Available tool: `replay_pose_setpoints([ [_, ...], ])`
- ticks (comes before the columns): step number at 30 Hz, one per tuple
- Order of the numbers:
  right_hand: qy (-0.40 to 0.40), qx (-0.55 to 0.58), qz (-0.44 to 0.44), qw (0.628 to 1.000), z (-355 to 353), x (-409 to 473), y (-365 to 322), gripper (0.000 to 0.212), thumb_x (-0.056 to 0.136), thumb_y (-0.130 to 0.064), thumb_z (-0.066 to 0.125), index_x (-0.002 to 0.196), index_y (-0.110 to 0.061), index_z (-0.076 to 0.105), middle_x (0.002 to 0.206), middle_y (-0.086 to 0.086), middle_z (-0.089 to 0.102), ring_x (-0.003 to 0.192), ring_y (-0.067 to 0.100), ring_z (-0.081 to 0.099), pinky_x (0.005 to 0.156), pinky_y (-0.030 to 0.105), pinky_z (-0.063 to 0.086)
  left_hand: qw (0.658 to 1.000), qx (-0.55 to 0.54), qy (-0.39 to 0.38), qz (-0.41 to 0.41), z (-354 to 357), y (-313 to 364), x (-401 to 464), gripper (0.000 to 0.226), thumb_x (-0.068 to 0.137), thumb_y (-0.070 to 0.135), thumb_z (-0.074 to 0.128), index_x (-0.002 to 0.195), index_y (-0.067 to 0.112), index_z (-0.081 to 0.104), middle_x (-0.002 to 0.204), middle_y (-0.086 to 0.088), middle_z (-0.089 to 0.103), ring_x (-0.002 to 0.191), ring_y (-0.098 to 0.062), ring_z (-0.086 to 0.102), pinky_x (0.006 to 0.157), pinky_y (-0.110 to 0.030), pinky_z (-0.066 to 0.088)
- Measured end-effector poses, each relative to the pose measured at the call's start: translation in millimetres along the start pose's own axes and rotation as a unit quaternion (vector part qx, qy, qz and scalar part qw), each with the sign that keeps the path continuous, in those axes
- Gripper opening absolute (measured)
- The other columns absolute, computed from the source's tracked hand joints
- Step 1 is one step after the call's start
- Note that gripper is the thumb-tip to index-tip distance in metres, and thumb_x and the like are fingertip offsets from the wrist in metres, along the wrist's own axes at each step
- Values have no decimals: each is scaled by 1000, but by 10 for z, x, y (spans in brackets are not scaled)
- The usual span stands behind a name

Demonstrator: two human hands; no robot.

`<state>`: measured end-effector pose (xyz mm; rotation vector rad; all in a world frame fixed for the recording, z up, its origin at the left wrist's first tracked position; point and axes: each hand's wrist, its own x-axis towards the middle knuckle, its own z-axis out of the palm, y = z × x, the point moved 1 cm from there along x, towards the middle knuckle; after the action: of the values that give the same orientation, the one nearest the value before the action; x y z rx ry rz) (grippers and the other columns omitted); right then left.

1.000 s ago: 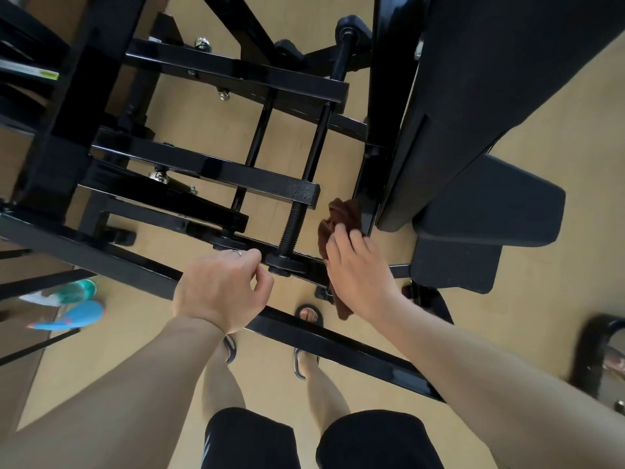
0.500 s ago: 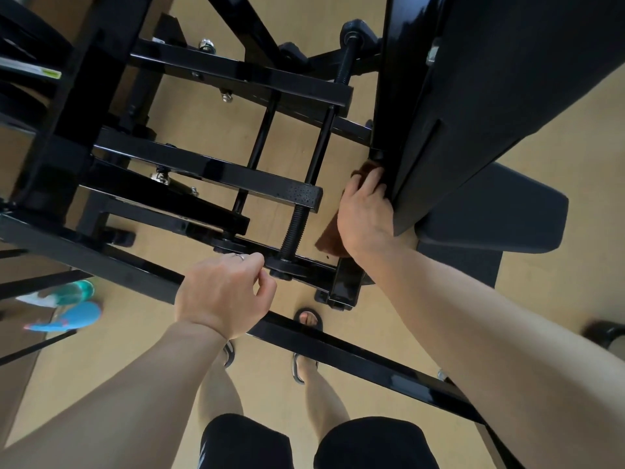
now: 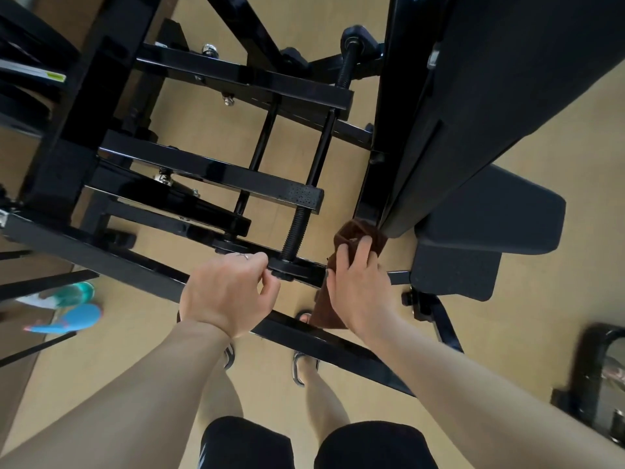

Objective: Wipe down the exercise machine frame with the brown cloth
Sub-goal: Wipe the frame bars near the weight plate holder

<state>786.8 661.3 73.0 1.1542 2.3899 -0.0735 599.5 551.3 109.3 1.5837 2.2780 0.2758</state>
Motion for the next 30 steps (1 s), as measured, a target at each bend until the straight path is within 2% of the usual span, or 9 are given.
replay_pose_setpoints([
  [3,28,-2,-5,1000,-48,269,113,51,103,-41,53,138,-6,45,139,31,40,93,35,67,73,37,62,1000,-2,0,2,-7,3,0,33,84,19,65,62,21,41,52,7,36,45,-19,33,45,-25,21],
  [9,62,15,77,995,-161,820,113,57,105,-45,44,146,-6,37,148,31,32,109,37,62,81,40,60,1000,-4,9,5,0,-7,0,29,87,22,57,61,20,43,52,7,37,46,-19,35,43,-25,26],
  [14,40,40,49,997,115,88,33,56,104,-47,44,146,-11,38,145,29,35,106,38,64,81,37,60,1000,0,-1,11,-5,-3,10,33,85,20,63,63,22,39,52,8,34,45,-18,33,44,-23,22],
  [17,34,63,36,997,204,-100,22,54,102,-46,52,142,-12,44,143,27,41,100,36,68,75,37,61,1000,-4,2,9,-11,0,11,35,85,19,63,63,23,37,52,9,33,44,-17,31,44,-23,21],
  [20,73,65,-1,995,170,126,109,48,102,-43,51,137,-11,46,138,24,41,94,32,68,73,35,61,1000,-3,3,12,0,-14,10,30,87,24,55,63,23,37,53,9,33,44,-16,32,43,-23,24],
  [22,111,64,17,992,69,443,172,46,104,-41,49,136,-8,46,138,24,39,96,33,67,75,37,62,1000,0,4,15,15,-28,-1,30,87,24,55,63,23,37,53,10,32,44,-15,32,43,-23,24],
  [25,122,40,39,991,-36,703,188,44,104,-42,47,133,-7,48,138,25,40,99,34,65,76,40,62,1000,5,13,21,9,-24,10,32,87,22,56,64,24,35,53,11,29,44,-14,28,46,-20,15],
  [28,120,12,-39,992,69,410,168,41,101,-40,50,127,-8,50,133,25,43,93,35,63,72,41,59,1000,13,19,16,-17,-5,22,28,85,25,50,64,24,32,54,11,25,46,-16,24,49,-19,6],
  [30,104,-5,-152,983,190,103,189,48,92,-37,68,125,-8,50,131,25,42,91,37,64,73,44,59,1000,17,15,14,-17,-9,20,29,85,24,52,64,24,32,54,11,26,46,-16,23,49,-19,6],
])
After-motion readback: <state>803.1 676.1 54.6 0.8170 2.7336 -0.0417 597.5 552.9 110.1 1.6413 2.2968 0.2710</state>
